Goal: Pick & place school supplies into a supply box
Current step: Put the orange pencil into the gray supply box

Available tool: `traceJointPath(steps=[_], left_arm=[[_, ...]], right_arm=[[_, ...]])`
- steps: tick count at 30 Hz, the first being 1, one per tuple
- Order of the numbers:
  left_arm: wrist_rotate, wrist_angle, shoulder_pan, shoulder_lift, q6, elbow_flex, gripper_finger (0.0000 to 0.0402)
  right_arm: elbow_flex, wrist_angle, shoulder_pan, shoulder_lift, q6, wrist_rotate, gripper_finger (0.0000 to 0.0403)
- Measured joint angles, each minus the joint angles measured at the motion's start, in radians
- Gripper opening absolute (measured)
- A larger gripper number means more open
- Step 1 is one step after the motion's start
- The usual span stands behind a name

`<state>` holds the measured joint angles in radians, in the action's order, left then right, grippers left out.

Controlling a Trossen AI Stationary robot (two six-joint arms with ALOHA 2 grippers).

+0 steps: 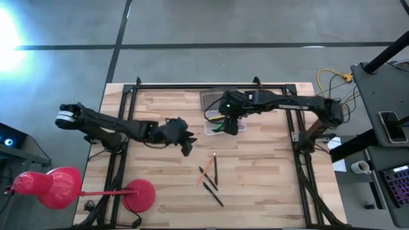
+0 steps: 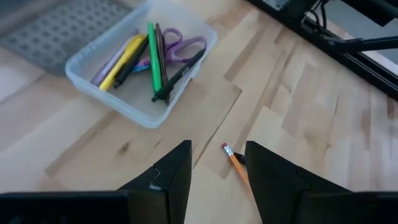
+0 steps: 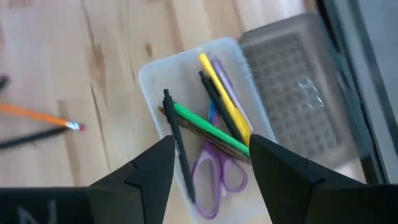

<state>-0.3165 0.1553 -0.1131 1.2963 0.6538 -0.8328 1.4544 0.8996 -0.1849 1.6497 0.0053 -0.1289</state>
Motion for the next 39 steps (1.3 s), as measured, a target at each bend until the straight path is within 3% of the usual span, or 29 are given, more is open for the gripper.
traceJointPath(steps=[5,12,17,23,29,39], left_arm=[[0.074,0.003,0.081,0.063,0.019,-0.025,0.0133],[0.126,0.094,0.073,0.260,0.063,-0.170,0.0134],[0.135,0.270,0.043,0.408,0.021,-0.307,0.0134],[0.136,0.299,-0.010,0.490,0.016,-0.367,0.0134],[0.201,0.276,-0.041,0.495,0.064,-0.351,0.0134],[0.222,0.145,-0.051,0.500,0.276,-0.340,0.0134]], right_arm=[[0.000,0.064,0.052,-0.095,0.232,-0.152,0.0198],[0.000,0.264,0.139,-0.176,0.652,-0.315,0.0198],[0.000,0.404,0.219,-0.195,0.877,-0.345,0.0198],[-0.001,0.537,0.309,-0.195,1.087,-0.345,0.0198],[-0.018,0.588,0.341,-0.195,1.135,-0.345,0.0198],[-0.079,0.588,0.335,-0.203,0.994,-0.345,0.0198]])
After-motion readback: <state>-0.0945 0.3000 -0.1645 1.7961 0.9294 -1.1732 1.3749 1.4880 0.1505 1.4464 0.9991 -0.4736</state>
